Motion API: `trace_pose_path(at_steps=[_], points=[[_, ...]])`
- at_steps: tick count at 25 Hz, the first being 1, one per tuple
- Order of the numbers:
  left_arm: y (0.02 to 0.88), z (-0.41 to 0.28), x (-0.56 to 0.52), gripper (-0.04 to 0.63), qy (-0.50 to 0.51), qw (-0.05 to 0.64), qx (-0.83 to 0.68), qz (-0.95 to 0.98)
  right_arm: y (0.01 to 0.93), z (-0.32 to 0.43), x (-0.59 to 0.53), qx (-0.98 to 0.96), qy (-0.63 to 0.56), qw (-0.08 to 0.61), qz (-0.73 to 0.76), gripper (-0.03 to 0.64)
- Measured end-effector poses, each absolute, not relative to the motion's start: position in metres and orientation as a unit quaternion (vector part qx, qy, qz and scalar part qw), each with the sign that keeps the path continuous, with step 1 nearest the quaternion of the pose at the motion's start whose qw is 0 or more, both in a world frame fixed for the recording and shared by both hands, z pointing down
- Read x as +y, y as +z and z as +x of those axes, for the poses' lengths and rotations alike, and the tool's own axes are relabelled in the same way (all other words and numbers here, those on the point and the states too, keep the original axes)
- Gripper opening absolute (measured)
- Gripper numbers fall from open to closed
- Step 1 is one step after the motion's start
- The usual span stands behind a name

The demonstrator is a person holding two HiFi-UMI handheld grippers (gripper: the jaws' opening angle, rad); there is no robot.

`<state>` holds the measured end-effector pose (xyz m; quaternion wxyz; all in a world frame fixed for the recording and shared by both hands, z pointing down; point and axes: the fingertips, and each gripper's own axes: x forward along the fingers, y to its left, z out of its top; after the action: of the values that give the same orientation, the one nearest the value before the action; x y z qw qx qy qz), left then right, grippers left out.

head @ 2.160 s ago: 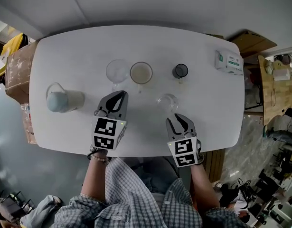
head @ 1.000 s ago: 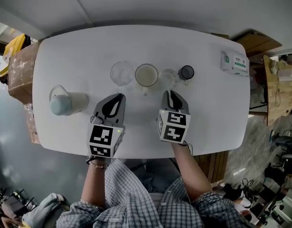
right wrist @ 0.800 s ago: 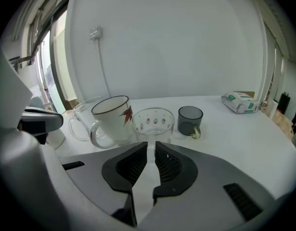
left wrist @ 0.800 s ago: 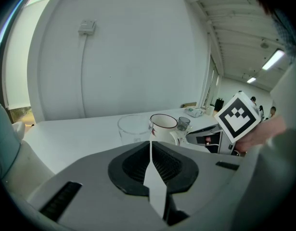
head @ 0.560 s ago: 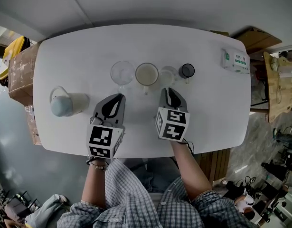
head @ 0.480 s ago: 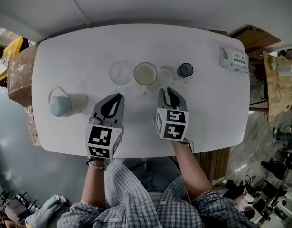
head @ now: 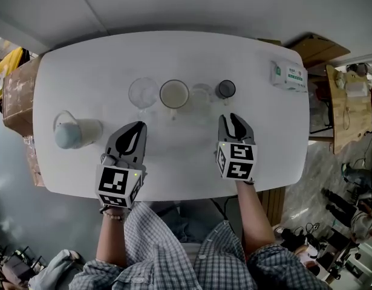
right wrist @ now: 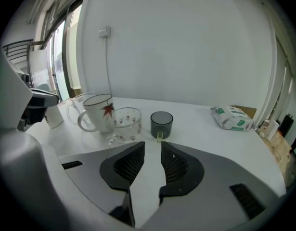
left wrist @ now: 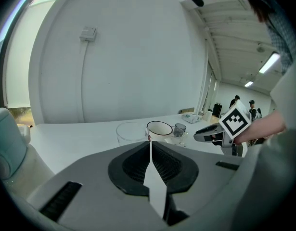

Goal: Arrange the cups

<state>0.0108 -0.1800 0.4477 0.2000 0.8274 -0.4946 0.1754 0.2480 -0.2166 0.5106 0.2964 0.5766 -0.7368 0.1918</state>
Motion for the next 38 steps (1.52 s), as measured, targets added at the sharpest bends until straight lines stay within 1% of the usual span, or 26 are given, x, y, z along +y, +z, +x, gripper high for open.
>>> trace_pose_path(at_steps=[10,11,13,24,29,38], points=[[0.442,0.008,-0.174,0.020,0.171,0.200,-0.516,0.816,0.533,0.252,-0.251,-0.728,0.192,0.313,0.579,0.087],[0.442,0.008,-0.174,0.020,0.171,0.200,-0.516,0.815,0.534,0.251,-0.252,-0.727,0.188,0.317,0.579,0.086],[0.442,0.008,-0.173,0.020,0.172,0.201,-0.517,0.814,0.533,0.251,-0.253,-0.725,0.183,0.321,0.581,0.057],[0.440,0.011,-0.174,0.020,0.174,0.194,-0.519,0.814,0.534,0.244,-0.235,-0.730,0.180,0.333,0.569,0.052],[0.438,0.013,-0.175,0.020,0.173,0.191,-0.517,0.816,0.534,0.241,-0.222,-0.728,0.196,0.326,0.571,0.052],[0.424,0.006,-0.171,0.020,0.167,0.186,-0.519,0.817,0.529,0.241,-0.213,-0.728,0.230,0.293,0.576,0.054]])
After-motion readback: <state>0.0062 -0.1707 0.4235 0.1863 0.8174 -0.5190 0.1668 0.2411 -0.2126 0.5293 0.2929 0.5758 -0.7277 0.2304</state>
